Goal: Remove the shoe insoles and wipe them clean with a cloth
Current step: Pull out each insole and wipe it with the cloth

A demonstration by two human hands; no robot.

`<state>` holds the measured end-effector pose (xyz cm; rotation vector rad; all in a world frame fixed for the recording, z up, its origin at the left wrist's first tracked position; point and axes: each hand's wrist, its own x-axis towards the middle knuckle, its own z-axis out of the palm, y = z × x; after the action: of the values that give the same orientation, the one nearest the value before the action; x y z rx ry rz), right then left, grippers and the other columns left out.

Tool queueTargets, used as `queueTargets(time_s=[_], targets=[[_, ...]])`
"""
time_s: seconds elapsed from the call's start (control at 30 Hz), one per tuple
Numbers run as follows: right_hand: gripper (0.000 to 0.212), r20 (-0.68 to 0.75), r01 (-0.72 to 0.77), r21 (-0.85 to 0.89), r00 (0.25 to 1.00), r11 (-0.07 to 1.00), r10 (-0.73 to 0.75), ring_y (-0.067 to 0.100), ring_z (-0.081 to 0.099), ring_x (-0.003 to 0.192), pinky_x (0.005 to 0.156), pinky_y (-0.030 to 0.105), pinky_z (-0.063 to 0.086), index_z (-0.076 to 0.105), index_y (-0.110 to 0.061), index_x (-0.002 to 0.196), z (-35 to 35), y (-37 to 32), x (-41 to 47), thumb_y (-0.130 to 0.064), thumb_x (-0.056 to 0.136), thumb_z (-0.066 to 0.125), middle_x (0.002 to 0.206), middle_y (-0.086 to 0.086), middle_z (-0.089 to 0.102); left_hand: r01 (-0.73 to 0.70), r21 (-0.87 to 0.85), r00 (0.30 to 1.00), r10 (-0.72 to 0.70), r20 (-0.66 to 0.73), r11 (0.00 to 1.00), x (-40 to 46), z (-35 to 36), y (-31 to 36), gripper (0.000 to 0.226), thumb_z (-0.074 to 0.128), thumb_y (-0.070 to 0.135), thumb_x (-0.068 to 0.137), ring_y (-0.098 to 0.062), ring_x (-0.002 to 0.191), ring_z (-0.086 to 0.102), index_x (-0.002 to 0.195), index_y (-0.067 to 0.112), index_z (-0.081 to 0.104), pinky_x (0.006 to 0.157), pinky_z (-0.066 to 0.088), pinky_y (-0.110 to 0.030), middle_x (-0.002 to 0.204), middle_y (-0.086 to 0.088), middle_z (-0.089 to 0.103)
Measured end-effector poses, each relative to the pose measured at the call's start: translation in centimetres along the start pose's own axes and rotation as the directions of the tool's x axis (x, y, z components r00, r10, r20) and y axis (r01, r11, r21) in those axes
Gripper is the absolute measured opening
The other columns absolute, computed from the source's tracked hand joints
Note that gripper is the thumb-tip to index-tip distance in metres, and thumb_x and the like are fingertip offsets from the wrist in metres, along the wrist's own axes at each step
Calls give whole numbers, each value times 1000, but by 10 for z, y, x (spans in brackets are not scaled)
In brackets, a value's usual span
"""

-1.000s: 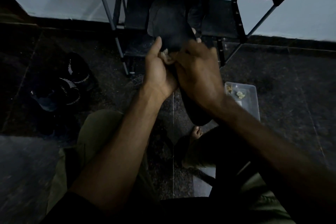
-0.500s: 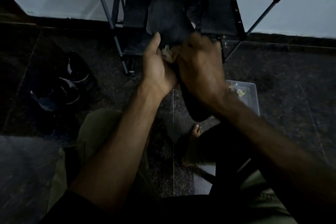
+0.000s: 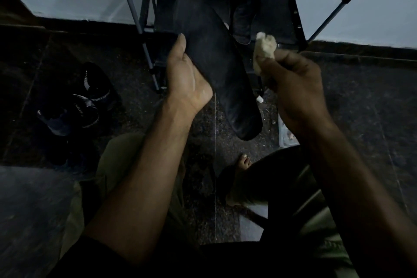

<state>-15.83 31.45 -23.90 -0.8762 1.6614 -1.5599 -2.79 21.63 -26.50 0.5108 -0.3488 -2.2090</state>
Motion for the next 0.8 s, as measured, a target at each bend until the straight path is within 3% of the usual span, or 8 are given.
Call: queueTargets(time_s=[0.2,0.33,0.5,0.57,0.67,0.8], targets=[[7,160,86,-187,986,979,-56,5,64,73,70,21,53,72,-16,85,12,-1,-12,-10,87,69,77,-4,71,-3,27,1000,3,-2,1000,4,-2,-2,63,25,45,102,-35,135,44,144,0,39,115,30,-49,144,-23,46],[6,96,127,-260,990,957,-105,-1,64,69,66,17,52,74,-15,89,21,3,-7,-11,86,71,75,-10,71,6,78,998,-11,65,997,-1,1,-10,65,28,46,101,-34,129,47,144,-2,38,113,32,-45,145,-22,43],[5,79,191,-380,982,905,-174,6,68,70,66,25,57,75,-12,88,28,9,-6,-14,88,70,78,-4,72,26,152,995,-40,92,988,-1,-3,-19,54,23,34,105,-23,128,49,144,-1,36,116,26,-40,140,-12,49],[9,112,287,-516,957,807,-268,11,66,73,64,30,54,76,-12,88,26,12,-3,-18,88,70,81,-1,71,38,116,996,-47,79,993,2,-5,-17,51,23,30,105,-23,128,46,142,-2,37,116,26,-39,136,-10,50],[14,138,396,-702,891,591,-432,6,53,78,63,18,40,74,-15,98,26,11,9,-23,89,68,93,2,63,80,69,993,-85,87,994,0,-1,-18,43,29,26,103,-25,124,46,134,0,46,117,28,-42,130,-12,52],[16,187,479,-757,811,444,-555,11,53,79,64,16,34,72,-7,99,33,-6,36,-13,89,62,96,10,62,44,249,999,-47,6,968,-4,3,-21,35,37,26,102,-27,113,60,122,6,58,101,48,-39,118,-13,63]])
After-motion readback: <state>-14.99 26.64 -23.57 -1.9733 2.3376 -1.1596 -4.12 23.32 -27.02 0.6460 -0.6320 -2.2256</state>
